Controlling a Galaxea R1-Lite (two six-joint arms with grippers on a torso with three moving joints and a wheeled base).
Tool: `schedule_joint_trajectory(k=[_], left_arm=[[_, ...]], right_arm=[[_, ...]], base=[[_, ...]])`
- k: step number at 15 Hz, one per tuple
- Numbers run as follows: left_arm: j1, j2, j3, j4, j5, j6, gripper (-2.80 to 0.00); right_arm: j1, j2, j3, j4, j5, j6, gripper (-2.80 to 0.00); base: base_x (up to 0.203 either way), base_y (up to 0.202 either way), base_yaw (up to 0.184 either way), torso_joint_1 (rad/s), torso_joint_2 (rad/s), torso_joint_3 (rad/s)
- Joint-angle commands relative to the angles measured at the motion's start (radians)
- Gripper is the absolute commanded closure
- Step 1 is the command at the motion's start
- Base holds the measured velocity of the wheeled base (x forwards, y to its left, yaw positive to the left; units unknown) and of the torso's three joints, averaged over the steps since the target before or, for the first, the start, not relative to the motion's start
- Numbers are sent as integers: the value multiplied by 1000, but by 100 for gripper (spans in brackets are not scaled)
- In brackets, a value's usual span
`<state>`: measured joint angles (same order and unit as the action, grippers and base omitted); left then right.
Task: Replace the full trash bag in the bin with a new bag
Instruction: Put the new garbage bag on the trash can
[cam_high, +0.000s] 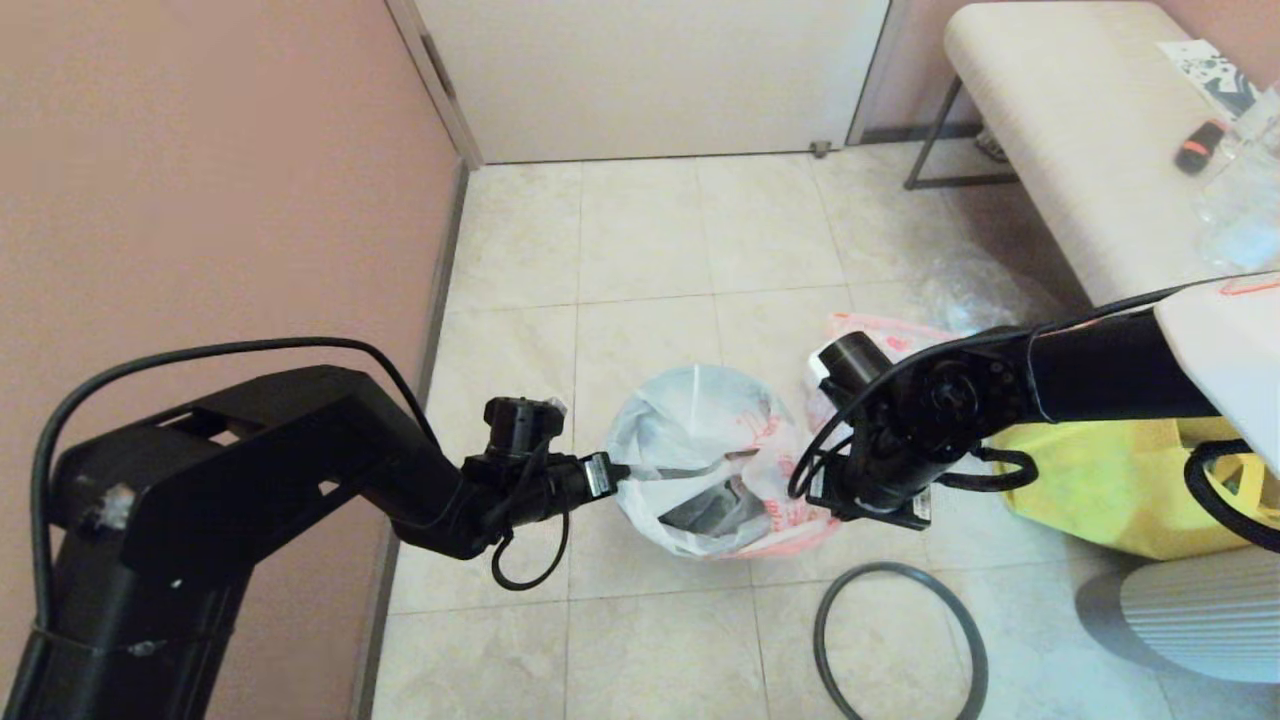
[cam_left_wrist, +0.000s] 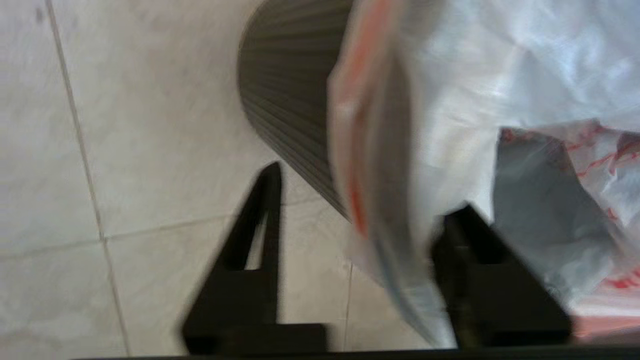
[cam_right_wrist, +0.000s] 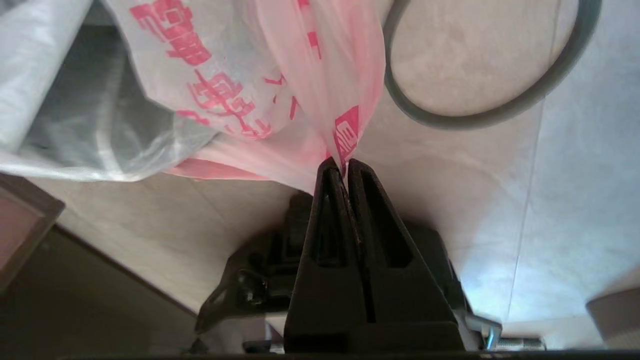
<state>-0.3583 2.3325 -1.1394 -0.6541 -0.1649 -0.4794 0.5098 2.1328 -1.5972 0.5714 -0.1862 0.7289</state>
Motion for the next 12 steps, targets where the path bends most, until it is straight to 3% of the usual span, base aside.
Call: schedule_joint_trajectory(k=[1, 5, 10, 12], left_arm=[[-4, -4, -1, 8, 1, -4, -280], [-7, 1, -5, 8, 4, -2, -280], [-7, 10, -14, 7, 2, -2, -280], [-14, 6, -14, 7, 2, -3, -280]], right_arm=[[3, -30, 1, 82, 8, 33, 0], [15, 29, 61, 112, 25, 43, 0], [15, 142, 68, -193, 31, 43, 0], [7, 200, 71, -278, 25, 3, 0]], base=[[0, 0, 0, 0, 0, 0], [0, 0, 0, 0, 0, 0], [0, 0, 0, 0, 0, 0], [0, 0, 0, 0, 0, 0]])
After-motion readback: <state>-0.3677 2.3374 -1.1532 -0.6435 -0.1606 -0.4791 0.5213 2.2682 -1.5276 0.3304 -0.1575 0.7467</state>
